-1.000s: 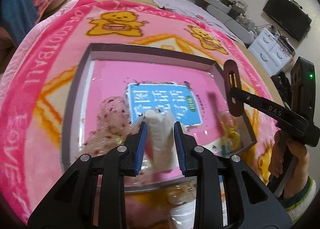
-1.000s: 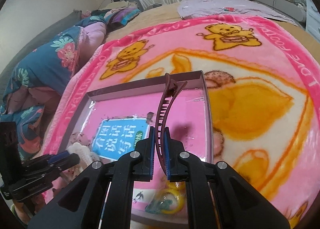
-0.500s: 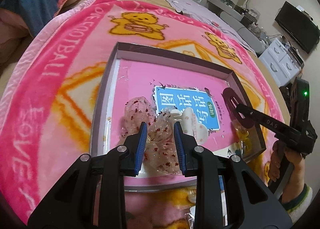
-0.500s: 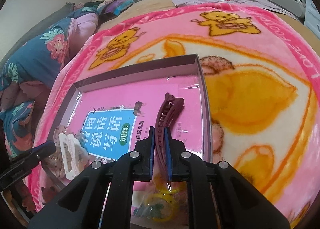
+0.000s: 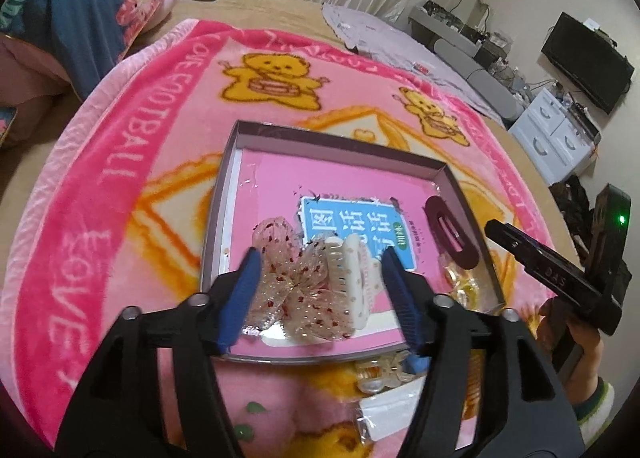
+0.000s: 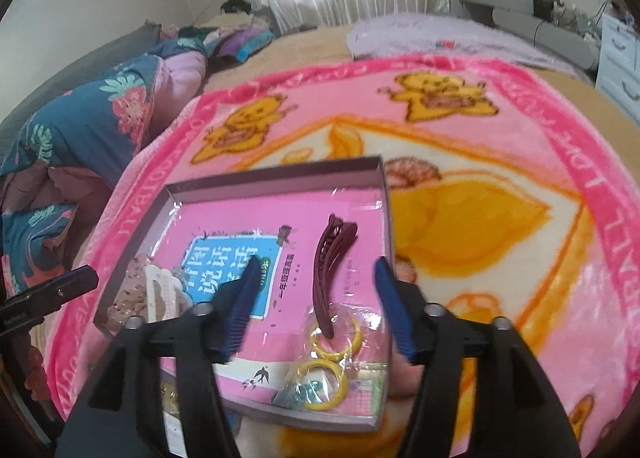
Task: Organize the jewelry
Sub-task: 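Carry the white clip into the box with the left tool while the right places the maroon clip, then open and withdraw both tools from the box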
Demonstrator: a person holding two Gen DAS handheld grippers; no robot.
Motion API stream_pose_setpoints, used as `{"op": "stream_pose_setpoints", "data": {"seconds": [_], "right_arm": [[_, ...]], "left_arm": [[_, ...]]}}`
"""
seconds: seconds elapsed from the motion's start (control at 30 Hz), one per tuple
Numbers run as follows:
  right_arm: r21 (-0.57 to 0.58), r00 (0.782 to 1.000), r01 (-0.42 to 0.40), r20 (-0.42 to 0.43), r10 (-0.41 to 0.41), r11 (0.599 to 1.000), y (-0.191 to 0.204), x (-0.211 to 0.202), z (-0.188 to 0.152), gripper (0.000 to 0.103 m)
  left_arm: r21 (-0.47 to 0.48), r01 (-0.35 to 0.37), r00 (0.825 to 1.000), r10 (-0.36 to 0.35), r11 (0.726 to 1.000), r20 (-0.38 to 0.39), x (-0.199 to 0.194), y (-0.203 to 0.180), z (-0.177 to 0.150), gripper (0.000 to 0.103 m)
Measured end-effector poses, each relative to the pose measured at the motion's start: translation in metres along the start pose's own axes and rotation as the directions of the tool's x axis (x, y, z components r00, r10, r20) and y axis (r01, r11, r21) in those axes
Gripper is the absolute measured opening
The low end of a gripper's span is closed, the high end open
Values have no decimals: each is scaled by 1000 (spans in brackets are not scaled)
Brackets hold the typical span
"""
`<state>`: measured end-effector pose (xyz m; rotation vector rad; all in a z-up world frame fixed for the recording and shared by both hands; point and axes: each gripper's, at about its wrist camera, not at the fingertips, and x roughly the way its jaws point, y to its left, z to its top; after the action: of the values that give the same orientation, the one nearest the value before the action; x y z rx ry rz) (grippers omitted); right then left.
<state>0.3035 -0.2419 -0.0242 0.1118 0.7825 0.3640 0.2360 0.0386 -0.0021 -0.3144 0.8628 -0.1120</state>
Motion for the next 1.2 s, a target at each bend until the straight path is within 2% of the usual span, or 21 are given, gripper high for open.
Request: {"op": "stream_pose_setpoints", "data": {"seconds": [0.1, 0.17, 0.4, 0.63, 0.87, 1.2], "right_arm": [[-3, 999, 6, 49, -6, 1000, -1, -17, 0, 82], [0, 997, 8, 75, -8, 1000, -2, -29, 0, 85], [24, 990, -9, 138, 6, 1000, -5, -64, -2, 88], [-4, 982, -6, 191, 7, 1000, 4, -95, -10, 91], [-37, 978, 3, 210, 5, 999, 15, -116, -26, 91], [-73, 978, -8, 209, 23, 997, 26, -137, -43, 92]], "left_arm": [[0, -8, 1000, 8, 1000, 21, -11, -2, 2, 77], [-4, -14, 999, 14, 1000, 40, -22, -3, 4, 92], [-4, -20, 996, 20, 1000, 86, -51, -5, 2, 93], [-4, -19, 992, 20, 1000, 123, -76, -4, -5, 93], [5, -18, 989, 17, 1000, 149, -90, -9, -13, 93], [21, 0, 989, -3, 1000, 147, -103, -16, -33, 93]]}}
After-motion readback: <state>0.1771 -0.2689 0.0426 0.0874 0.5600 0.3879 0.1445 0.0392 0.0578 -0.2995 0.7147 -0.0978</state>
